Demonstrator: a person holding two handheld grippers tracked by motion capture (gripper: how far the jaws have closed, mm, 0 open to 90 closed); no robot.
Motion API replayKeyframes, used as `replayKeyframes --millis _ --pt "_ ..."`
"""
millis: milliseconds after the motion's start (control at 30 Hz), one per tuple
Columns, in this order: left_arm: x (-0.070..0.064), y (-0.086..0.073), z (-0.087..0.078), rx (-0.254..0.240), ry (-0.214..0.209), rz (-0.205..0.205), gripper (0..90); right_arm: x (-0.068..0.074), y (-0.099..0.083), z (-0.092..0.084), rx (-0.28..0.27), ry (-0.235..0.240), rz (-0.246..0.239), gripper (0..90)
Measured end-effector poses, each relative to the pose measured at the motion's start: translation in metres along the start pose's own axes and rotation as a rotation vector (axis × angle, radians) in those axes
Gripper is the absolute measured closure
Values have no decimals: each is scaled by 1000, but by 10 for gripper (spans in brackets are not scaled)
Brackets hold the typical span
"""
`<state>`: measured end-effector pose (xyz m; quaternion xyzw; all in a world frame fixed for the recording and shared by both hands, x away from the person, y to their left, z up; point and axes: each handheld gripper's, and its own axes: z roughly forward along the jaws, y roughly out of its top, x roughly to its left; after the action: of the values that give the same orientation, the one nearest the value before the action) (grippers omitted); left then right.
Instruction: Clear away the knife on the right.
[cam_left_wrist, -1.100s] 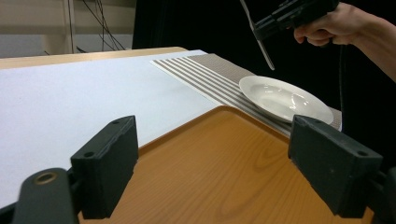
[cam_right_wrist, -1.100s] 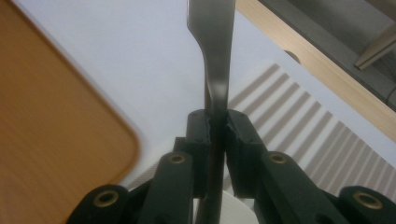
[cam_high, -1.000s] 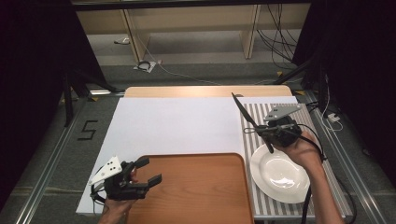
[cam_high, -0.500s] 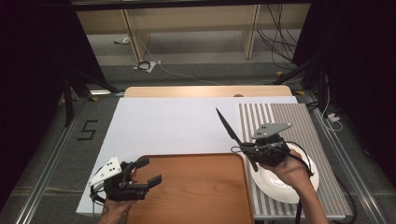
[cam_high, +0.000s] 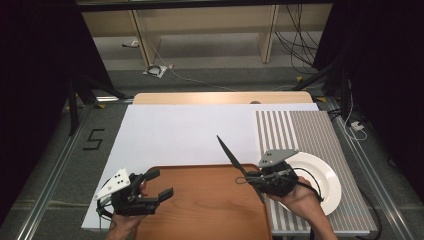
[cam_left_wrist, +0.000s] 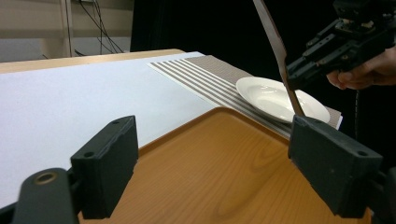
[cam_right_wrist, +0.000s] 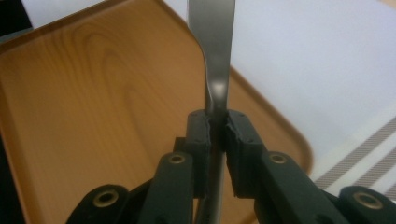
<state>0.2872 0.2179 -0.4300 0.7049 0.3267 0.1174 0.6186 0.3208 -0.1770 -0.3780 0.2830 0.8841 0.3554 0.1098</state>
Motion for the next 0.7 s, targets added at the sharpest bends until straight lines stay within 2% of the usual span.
replayKeyframes --millis 67,200,267,700 --pt "0 0 0 1 0 1 160 7 -3 4 2 27 13 808" --pt "0 0 -1 -2 1 -1 160 13 -5 8 16 36 10 808" --pt "0 0 -1 -3 1 -1 161 20 -7 12 27 57 16 808" --pt "0 0 0 -1 1 -1 160 36 -17 27 99 112 54 808"
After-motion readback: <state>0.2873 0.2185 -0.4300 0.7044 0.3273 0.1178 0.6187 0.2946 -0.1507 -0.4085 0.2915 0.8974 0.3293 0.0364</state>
